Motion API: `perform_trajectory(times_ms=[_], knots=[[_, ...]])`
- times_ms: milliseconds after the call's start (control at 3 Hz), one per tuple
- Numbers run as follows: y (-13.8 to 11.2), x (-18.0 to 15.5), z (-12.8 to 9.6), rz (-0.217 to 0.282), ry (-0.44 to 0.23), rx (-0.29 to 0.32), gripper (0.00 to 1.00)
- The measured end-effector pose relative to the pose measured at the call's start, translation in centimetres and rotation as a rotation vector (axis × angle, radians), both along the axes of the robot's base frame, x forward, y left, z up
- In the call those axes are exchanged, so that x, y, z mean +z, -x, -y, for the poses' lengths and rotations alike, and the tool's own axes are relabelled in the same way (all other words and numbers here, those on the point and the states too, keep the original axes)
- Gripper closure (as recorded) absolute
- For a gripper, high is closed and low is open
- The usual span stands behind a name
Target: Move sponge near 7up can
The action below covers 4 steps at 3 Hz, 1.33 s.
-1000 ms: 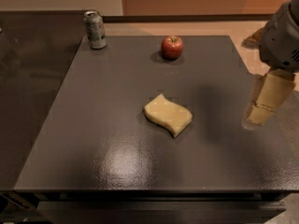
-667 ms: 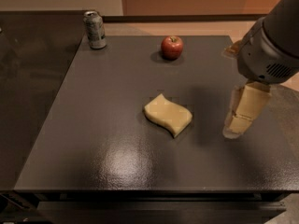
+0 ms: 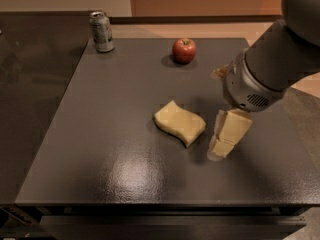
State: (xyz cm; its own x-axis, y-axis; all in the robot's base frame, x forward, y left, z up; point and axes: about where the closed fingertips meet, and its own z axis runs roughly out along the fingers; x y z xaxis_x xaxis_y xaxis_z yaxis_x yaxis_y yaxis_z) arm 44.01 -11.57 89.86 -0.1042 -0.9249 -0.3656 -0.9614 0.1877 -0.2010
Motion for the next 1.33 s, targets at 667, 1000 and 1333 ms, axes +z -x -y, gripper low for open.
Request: perform_trajectory(times_ms=[667,1000,1333], knots=[[-0.7,-3.3,-3.8,-0.023,-0.075,0.014,0.0],[-1.1,-4.6,-5.1,-0.048,-0.098,0.019,0.0],[-1.5,-5.6,-5.7,-0.074,-0.107,0.017,0.17]])
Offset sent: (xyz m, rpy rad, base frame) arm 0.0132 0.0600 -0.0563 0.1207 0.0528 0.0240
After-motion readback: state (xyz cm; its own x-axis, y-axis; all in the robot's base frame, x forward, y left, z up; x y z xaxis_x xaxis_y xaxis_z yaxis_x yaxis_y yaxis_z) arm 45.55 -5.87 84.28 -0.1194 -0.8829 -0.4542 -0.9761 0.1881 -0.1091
